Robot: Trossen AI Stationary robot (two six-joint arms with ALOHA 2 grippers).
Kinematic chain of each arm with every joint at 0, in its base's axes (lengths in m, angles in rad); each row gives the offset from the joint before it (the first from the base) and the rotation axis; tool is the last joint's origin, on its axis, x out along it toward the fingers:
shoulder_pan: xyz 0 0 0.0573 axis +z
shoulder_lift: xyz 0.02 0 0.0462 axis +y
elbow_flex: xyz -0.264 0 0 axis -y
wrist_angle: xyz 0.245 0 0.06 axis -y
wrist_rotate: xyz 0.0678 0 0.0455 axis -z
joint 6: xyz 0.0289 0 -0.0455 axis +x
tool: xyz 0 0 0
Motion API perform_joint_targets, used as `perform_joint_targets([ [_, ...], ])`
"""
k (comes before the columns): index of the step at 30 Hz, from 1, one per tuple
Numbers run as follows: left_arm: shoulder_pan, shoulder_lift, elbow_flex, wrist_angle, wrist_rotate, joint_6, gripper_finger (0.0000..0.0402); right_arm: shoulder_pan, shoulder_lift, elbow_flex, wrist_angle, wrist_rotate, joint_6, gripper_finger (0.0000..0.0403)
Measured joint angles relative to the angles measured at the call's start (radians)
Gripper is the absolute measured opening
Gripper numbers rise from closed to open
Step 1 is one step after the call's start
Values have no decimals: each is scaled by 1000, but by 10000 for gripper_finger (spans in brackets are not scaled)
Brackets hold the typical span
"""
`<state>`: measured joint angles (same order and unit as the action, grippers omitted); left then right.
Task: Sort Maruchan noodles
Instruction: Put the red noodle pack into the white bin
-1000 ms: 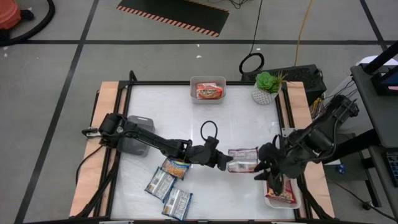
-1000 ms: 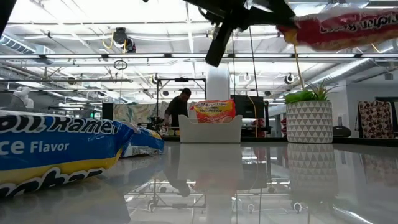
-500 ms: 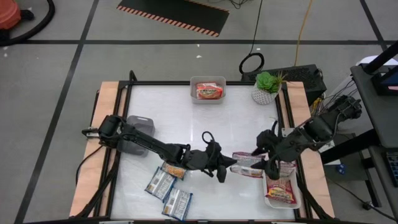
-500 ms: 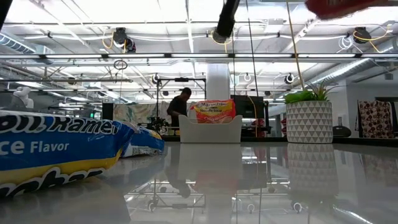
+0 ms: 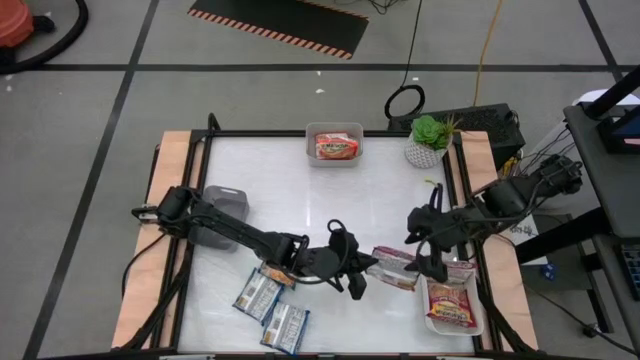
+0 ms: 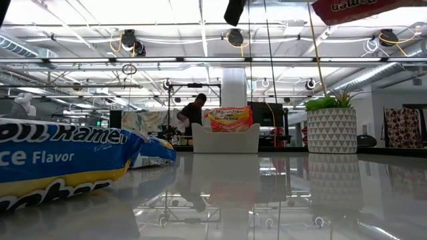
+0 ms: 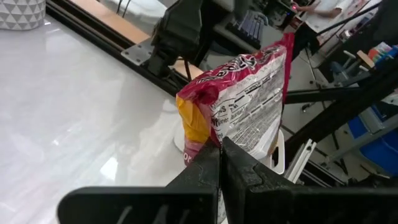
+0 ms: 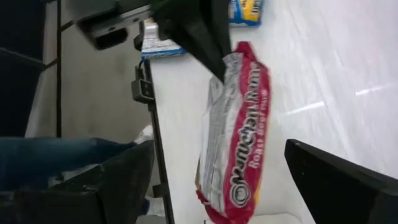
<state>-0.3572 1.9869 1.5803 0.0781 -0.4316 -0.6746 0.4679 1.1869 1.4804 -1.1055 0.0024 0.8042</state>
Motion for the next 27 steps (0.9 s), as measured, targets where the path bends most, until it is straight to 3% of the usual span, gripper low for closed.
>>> perform_joint_targets([
  [12, 0, 0, 0, 1, -26, 4, 3, -12, 1, -8, 1, 2, -73, 350],
  [22, -12, -14, 0, -2, -104, 41, 3, -17, 9, -17, -22, 125, -113, 359],
  [27, -19, -14, 0, -2, -120, 44, 3, -18, 22, -68, -22, 74, -152, 371],
])
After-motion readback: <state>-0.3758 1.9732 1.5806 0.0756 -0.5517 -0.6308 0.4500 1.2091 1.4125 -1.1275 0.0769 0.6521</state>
